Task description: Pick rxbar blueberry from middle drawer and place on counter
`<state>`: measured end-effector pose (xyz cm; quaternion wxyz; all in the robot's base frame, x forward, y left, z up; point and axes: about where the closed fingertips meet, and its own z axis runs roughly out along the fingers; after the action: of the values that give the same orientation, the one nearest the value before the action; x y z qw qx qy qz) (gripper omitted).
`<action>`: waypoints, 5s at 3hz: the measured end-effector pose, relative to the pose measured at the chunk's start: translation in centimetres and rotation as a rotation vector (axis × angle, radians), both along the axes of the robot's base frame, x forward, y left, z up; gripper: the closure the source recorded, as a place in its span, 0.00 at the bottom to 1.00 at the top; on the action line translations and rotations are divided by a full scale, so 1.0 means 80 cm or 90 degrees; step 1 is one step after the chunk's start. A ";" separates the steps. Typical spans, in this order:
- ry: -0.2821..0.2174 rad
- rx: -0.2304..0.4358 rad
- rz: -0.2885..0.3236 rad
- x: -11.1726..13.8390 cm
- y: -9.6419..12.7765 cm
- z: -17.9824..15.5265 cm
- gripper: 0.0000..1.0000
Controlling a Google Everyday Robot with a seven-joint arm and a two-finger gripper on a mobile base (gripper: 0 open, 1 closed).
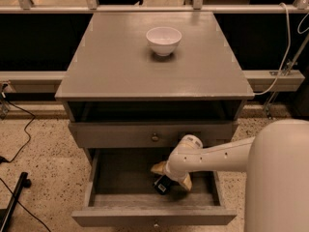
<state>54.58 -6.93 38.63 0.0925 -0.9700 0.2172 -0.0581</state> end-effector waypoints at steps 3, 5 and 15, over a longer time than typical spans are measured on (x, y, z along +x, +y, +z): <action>0.017 -0.018 -0.034 0.005 0.006 -0.028 0.35; 0.030 -0.020 -0.044 0.002 0.003 -0.030 0.75; -0.258 0.352 -0.091 -0.151 -0.255 0.316 1.00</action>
Offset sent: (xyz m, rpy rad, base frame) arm 0.0070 0.0058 -0.0239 -0.0258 0.0244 -0.0675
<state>42.52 -27.34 63.92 0.3889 -0.8592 0.2694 -0.1947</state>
